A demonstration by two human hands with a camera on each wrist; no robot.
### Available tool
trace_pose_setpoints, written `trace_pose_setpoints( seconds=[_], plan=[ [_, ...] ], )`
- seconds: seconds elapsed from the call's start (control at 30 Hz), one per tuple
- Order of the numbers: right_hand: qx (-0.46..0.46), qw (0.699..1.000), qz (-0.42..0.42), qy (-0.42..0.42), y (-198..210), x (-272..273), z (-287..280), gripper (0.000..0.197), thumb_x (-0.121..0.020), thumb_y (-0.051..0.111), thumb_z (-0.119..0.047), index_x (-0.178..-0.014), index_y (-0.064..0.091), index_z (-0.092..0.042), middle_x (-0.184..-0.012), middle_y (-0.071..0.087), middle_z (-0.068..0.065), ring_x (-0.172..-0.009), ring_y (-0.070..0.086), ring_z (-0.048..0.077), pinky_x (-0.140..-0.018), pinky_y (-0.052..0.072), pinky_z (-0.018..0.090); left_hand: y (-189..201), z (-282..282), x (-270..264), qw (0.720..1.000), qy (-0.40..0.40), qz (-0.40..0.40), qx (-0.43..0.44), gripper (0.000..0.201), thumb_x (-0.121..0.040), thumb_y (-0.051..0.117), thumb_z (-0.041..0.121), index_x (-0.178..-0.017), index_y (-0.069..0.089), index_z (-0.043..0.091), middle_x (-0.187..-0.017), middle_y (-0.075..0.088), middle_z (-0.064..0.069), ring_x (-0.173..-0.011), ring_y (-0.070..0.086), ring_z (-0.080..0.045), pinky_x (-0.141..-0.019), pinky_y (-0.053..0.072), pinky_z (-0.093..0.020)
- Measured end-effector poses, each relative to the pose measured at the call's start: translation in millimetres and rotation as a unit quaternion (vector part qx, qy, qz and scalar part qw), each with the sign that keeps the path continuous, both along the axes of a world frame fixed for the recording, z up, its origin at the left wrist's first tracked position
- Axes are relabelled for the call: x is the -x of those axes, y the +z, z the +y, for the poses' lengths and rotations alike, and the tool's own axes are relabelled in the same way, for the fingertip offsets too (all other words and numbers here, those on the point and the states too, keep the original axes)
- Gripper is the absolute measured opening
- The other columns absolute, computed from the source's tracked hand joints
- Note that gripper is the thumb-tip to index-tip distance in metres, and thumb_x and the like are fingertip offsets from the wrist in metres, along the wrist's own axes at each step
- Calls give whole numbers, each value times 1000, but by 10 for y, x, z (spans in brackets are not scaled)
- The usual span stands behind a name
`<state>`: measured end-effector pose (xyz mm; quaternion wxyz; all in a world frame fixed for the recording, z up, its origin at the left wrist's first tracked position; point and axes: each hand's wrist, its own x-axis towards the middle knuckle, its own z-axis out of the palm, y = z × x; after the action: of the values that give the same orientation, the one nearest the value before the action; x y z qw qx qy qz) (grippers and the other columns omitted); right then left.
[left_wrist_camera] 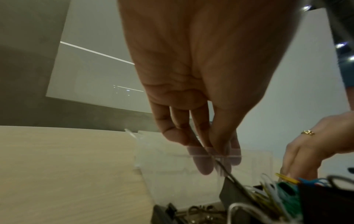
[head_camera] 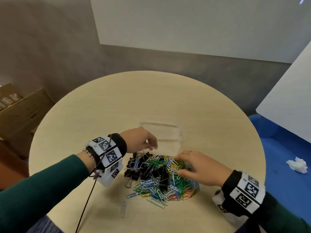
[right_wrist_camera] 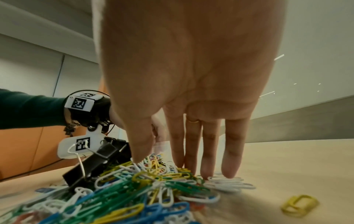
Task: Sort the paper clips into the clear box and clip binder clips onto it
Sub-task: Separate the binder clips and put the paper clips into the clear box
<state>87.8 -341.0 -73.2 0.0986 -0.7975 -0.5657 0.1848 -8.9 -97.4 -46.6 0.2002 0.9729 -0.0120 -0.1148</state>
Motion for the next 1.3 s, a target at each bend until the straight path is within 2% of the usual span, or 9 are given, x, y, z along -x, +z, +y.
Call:
trace_pose_setpoints(
  seconds=[0.13, 0.33, 0.5, 0.67, 0.73, 0.87, 1.03, 1.2, 1.3],
  plan=[
    [4, 1000, 6, 2, 1, 1, -28, 56, -89, 50, -54, -140, 42, -30, -136, 49, -11, -119, 47, 7, -100, 41, 26, -26, 17, 11, 1000, -14, 9, 20, 17, -95, 56, 21, -106, 68, 24, -100, 72, 8, -82, 62, -4, -80, 50, -23],
    [32, 999, 4, 11, 76, 81, -39, 57, -88, 54, -52, -139, 43, -31, -135, 50, -12, -120, 48, 8, -100, 42, 28, -18, -55, 110, 999, -18, 24, 27, 19, -95, 55, 21, -109, 68, 25, -102, 72, 9, -80, 59, 1, -74, 44, -13],
    [56, 998, -18, 16, 176, 221, -50, 64, -85, 59, -53, -140, 41, -27, -136, 50, -6, -121, 47, 12, -99, 41, 28, 4, -187, 241, 999, -7, 29, 24, 19, -94, 56, 19, -107, 69, 22, -100, 73, 6, -84, 64, -7, -76, 47, -21],
    [65, 997, -33, 0, 169, 336, -109, 82, -73, 66, -62, -142, 38, -27, -137, 47, -9, -124, 45, 11, -100, 42, 28, 29, -238, 323, 999, 0, 28, 18, 19, -94, 56, 18, -107, 69, 20, -99, 74, 4, -84, 65, -8, -81, 51, -26],
    [56, 997, -45, -15, 144, 397, -95, 75, -73, 70, -55, -138, 44, -26, -131, 50, -9, -117, 48, 11, -97, 44, 27, 37, -227, 347, 999, 6, 28, 16, 18, -94, 56, 18, -106, 69, 21, -98, 74, 5, -84, 65, -8, -79, 50, -25],
    [30, 998, -32, -47, 116, 435, -76, 47, -79, 72, -38, -122, 59, -23, -116, 60, -5, -92, 50, 7, -78, 41, 18, 44, -242, 400, 1000, 8, 20, 7, 19, -96, 55, 19, -109, 68, 20, -102, 73, 5, -80, 59, -3, -74, 42, -18],
    [4, 998, -22, -64, 168, 369, -68, 27, -84, 70, -28, -110, 70, -23, -95, 68, -8, -67, 50, -4, -58, 32, 5, 60, -222, 487, 999, 10, -33, -16, 23, -97, 50, 18, -113, 65, 24, -111, 64, 5, -93, 59, -8, -81, 45, -22],
    [-23, 995, 37, -88, 230, 288, -84, 20, -84, 70, -21, -104, 74, -22, -93, 71, -8, -66, 54, -11, -63, 37, 1, 92, -128, 654, 994, 20, -107, 2, 20, -97, 49, 22, -110, 64, 26, -107, 63, 9, -90, 59, -4, -77, 45, -19],
    [-40, 993, 63, -93, 300, 227, -92, 15, -82, 72, -17, -96, 76, -22, -80, 68, -16, -66, 60, -11, -65, 43, 4, 59, -89, 784, 993, 15, -116, 5, 18, -97, 50, 25, -107, 65, 28, -104, 63, 12, -86, 59, 1, -71, 42, -13]
  ],
)
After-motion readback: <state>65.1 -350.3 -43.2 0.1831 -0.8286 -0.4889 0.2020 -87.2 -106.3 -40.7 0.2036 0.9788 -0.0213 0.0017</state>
